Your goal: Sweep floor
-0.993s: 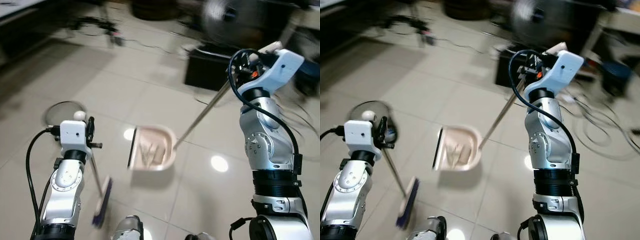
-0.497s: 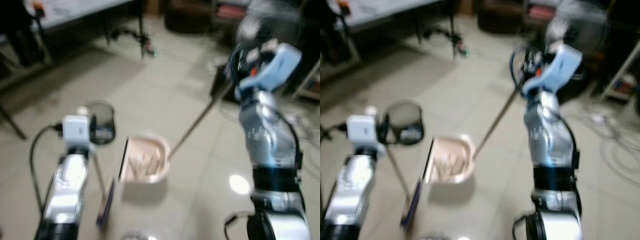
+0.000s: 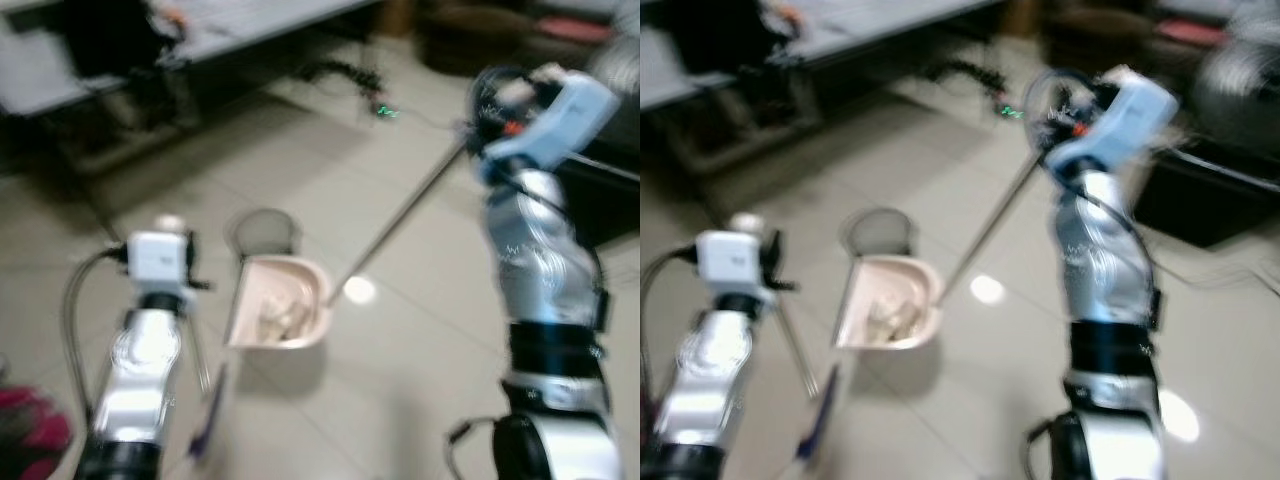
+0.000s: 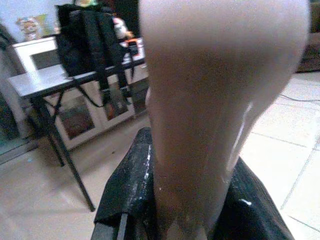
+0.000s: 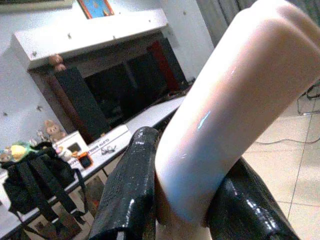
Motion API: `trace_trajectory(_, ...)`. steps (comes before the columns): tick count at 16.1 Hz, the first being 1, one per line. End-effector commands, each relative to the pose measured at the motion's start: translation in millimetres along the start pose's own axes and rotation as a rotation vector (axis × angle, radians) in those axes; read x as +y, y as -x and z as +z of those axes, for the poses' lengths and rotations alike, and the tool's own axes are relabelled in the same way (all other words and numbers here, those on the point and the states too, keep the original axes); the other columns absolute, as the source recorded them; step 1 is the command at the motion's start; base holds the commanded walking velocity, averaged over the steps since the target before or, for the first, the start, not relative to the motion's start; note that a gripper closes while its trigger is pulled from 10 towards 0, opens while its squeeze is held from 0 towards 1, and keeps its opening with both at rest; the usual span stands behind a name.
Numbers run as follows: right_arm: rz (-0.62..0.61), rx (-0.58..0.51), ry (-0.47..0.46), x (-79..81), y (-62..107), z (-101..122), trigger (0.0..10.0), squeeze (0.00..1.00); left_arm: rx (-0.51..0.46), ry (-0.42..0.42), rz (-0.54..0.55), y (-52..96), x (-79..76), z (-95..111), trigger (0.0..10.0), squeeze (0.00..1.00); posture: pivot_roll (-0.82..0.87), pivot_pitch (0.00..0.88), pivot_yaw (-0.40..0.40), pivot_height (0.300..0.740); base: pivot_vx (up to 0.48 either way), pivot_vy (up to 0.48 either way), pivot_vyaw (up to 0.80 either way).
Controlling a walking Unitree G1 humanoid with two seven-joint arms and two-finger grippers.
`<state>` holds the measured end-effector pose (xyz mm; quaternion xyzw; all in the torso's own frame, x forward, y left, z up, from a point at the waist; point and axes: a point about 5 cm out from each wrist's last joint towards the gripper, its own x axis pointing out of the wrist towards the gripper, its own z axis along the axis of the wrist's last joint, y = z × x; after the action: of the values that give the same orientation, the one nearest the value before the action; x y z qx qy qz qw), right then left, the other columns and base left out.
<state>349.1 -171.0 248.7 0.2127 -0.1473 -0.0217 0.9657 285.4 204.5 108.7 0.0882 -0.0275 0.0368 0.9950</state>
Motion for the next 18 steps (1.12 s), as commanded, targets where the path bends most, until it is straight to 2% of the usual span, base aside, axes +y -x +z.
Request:
trace_trajectory(1, 0.05, -0.078, -0.022, 16.6, -5.5, 17.0, 10.0, 0.0, -0.029, -0.01, 0.015, -2.4, 5.1, 6.7, 10.0, 0.0, -0.02, 0.0, -0.002, 0.74, 0.379, 0.0, 0.0)
trace_trajectory(18, 0.057, -0.129, -0.027, 19.5, -11.8, 24.5, 10.0, 0.0, -0.011, -0.004, 0.026, -5.8, 2.4, 2.0, 10.0, 0.0, -0.02, 0.0, -0.005, 0.74, 0.378, 0.0, 0.0)
